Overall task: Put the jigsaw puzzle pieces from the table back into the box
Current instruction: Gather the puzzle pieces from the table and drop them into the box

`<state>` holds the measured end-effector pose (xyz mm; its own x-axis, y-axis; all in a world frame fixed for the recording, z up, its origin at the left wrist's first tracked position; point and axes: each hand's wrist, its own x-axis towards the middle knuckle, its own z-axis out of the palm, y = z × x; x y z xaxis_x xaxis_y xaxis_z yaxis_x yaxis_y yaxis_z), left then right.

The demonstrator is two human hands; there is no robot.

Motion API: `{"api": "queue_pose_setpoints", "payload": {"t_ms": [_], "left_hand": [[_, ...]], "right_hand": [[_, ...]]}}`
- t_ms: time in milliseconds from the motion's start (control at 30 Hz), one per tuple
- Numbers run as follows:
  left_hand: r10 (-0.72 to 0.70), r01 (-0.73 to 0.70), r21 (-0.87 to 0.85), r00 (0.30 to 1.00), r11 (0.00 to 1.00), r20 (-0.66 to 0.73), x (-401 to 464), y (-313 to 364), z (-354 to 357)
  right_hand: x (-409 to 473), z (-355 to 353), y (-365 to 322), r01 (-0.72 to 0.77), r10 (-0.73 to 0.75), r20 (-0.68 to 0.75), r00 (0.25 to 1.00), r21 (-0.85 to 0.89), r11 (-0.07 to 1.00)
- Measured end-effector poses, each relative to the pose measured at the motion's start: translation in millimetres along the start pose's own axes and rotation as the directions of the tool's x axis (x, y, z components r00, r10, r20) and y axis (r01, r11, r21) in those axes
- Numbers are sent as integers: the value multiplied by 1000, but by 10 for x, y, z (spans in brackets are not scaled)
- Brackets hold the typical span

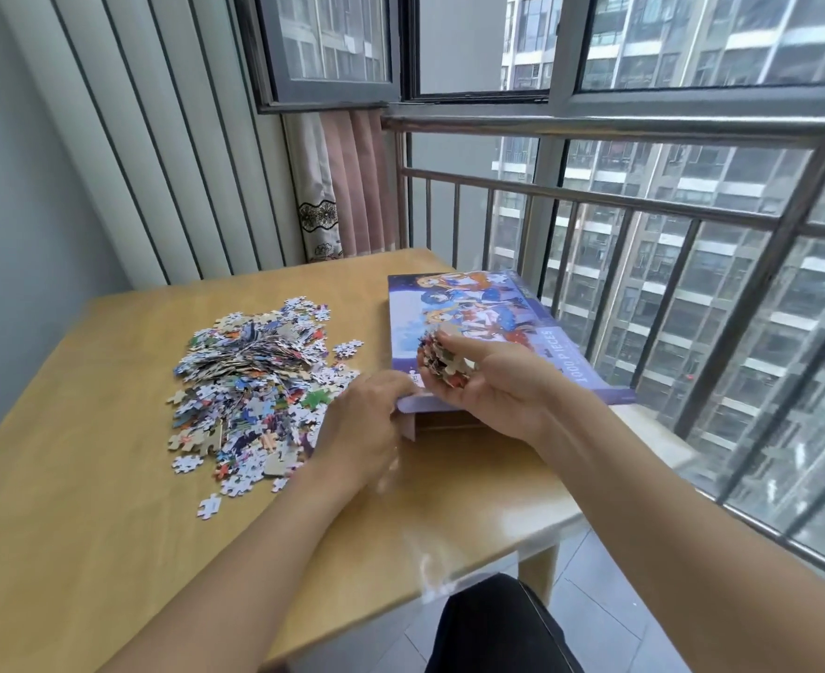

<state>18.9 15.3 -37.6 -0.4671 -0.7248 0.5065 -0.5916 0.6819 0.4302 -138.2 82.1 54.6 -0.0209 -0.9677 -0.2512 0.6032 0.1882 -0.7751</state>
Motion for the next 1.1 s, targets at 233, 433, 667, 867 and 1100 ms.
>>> {"api": "queue_pose_setpoints", "payload": {"t_ms": [233, 433, 667, 867, 1100], "left_hand": [[-83, 61, -132, 983, 989, -163, 432, 304, -325], [-102, 63, -162, 964, 985, -247, 694, 380, -532], [-105, 69, -150, 962, 986, -252, 700, 490, -553], [-87, 43, -191, 969, 981, -232, 699, 462, -524], [-63, -15, -295, 965, 955, -255, 794, 514, -552]], "right_hand": [[-353, 42, -189, 58, -31, 243, 970, -106, 993], [-381, -123, -255, -30, 37, 78, 996, -90, 996], [-123, -305, -574, -46, 69, -219, 973, 108, 993], [-1, -221, -717, -51, 63, -344, 937, 43, 998], [112, -112, -869, 140, -47, -412, 910, 198, 970]]}}
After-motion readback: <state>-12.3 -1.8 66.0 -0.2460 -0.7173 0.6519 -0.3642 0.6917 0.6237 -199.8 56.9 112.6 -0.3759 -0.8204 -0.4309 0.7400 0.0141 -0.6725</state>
